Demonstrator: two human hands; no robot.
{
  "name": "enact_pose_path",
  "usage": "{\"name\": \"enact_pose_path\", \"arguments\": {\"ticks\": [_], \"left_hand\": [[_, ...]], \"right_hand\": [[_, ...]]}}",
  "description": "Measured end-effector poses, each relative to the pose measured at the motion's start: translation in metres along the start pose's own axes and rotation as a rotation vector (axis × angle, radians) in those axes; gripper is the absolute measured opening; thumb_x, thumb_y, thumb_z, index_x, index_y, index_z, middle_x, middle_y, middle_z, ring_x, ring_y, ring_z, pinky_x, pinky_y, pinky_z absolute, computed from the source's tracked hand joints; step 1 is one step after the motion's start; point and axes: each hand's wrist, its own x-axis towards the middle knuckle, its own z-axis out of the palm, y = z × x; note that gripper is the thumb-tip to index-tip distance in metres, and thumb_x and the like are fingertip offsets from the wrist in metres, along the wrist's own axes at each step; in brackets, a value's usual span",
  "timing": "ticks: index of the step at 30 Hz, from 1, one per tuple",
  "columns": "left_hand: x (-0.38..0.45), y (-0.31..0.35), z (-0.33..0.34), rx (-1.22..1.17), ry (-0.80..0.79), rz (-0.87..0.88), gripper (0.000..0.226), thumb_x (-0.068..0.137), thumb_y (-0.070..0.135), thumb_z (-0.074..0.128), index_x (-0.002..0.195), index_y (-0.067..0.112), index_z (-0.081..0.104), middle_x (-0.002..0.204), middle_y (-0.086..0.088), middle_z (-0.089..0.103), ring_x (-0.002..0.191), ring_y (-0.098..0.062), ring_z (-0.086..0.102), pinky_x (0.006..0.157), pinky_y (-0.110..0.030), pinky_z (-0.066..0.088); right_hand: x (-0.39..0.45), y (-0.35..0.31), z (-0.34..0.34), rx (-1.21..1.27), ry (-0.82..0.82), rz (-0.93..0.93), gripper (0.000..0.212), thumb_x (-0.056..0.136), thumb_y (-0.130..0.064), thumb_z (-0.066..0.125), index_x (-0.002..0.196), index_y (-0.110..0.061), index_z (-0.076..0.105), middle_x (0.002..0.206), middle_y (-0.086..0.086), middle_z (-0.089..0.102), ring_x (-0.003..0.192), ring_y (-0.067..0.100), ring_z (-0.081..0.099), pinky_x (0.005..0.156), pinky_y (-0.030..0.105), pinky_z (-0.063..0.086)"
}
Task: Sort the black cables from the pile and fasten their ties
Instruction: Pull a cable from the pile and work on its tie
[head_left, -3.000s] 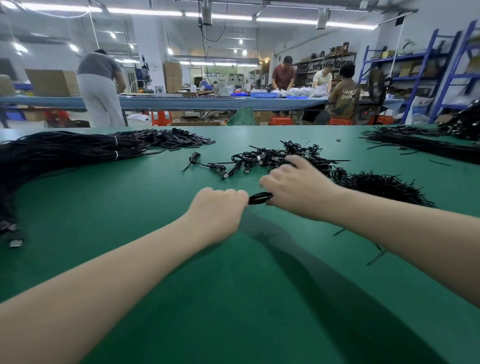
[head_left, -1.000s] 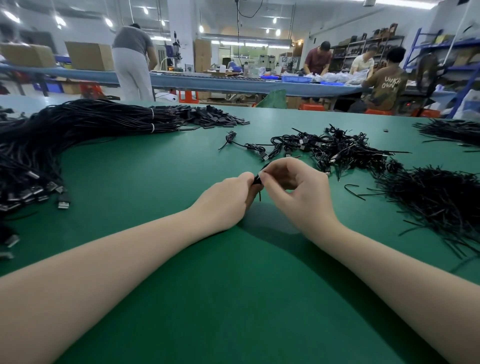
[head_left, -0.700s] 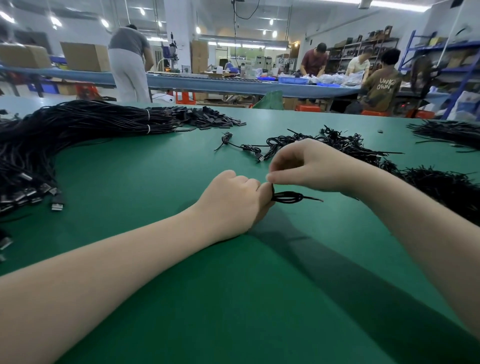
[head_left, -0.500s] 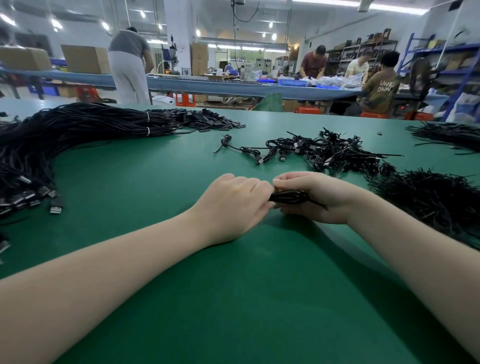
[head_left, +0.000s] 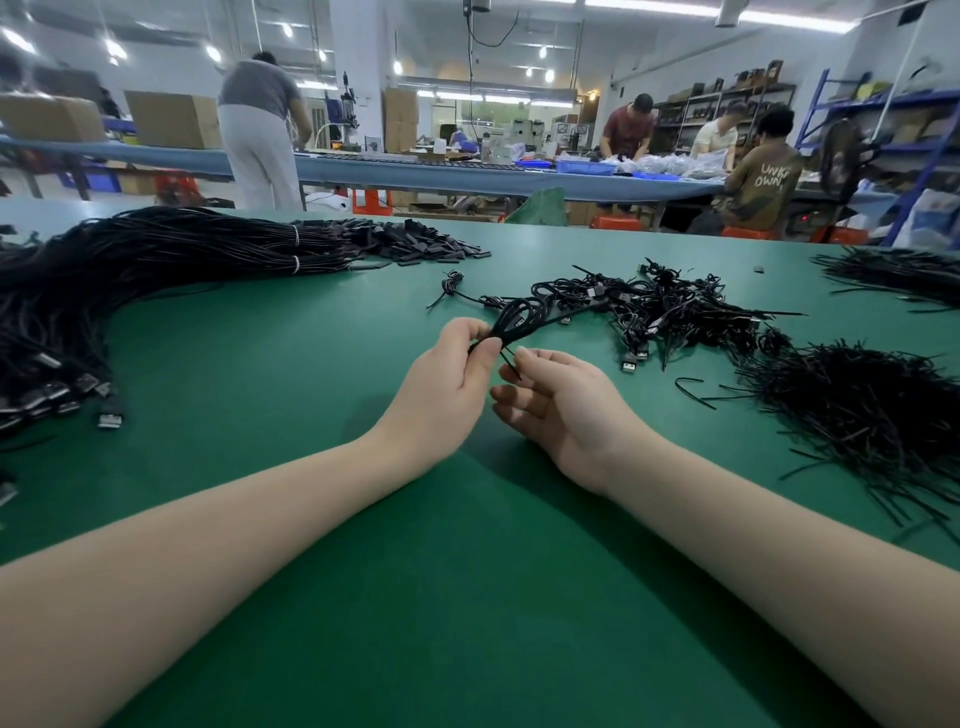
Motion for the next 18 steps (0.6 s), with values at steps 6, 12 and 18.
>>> {"name": "enact_pose_path", "arguments": {"ticks": [6,12,18], "left_hand": [[0.006,-0.008,-0.001,-0.187,-0.064,-0.122,0.012,0.103,0.029,0.039,0.092,0.03,0.045,0.069,0.005,0.047,0.065,-0.013,0.042,0.068,-0.039,0.041],[0.007,-0.013,0.001,-0.278,-0.156,-0.127,0.024,0.09,0.045,0.037,0.093,0.023,0.045,0.054,0.018,0.045,0.055,-0.01,0.034,0.059,-0.03,0.033],[0.007,-0.014,0.002,-0.31,-0.163,-0.117,0.017,0.091,0.043,0.038,0.089,0.027,0.045,0.053,0.019,0.044,0.057,-0.011,0.033,0.059,-0.032,0.032]], "right_hand": [[-0.004,-0.001,-0.004,0.006,-0.007,-0.04,0.005,0.089,-0.01,0.064,0.086,-0.009,0.06,0.069,0.005,0.068,0.057,0.016,0.064,0.061,0.026,0.057],[-0.005,-0.006,-0.009,-0.319,0.043,-0.18,0.006,0.081,-0.01,0.073,0.083,-0.005,0.07,0.066,0.002,0.068,0.054,0.01,0.062,0.06,0.022,0.056],[-0.006,-0.006,-0.01,-0.449,-0.002,-0.173,0.006,0.086,-0.014,0.07,0.081,-0.01,0.071,0.068,0.0,0.069,0.055,0.01,0.061,0.06,0.022,0.055]]}}
